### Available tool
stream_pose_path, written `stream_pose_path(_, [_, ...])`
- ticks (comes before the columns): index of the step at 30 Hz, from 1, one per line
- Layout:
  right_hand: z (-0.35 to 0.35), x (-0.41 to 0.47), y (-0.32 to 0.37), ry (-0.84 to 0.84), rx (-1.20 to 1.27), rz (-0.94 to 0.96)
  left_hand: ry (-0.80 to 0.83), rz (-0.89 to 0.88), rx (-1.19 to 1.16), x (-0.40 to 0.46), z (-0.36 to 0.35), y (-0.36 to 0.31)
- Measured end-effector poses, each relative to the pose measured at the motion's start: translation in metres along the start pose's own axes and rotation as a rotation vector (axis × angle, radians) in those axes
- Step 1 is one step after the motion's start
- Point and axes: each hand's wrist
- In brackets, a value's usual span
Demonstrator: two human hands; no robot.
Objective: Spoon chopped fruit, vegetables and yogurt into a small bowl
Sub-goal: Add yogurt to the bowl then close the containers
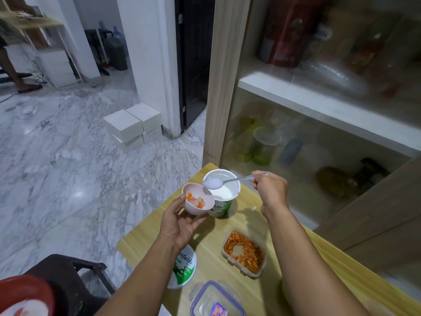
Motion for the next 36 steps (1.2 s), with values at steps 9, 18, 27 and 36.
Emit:
stream_pose_path(9, [-0.003,-0.015,0.01,0.122,-0.154,0.383,0.002,0.009,-0.013,0.004,-0.002,0.003])
stream_pose_path(18, [-0.017,0.004,-0.034,0.006,-0.328,0.16,0.019,0.026,-0.034,0.005,-0.002,0.003])
stream_pose_path(27, [-0.015,0.012,-0.053,-0.105,-0.073,-0.25,0.018,0.002,-0.039,0.009,0.004,0.0])
stream_pose_path(36, [0.009,0.004,-0.007,-0.029,0.026,-0.108,0.035,0.002,-0.075,0.011,0.0,0.002])
Point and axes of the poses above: each hand's wrist, its own x-axis towards the middle knuckle, its own z-axis out of the back of the hand, y = z × x, and after that the axes turned 15 degrees about z, right-handed
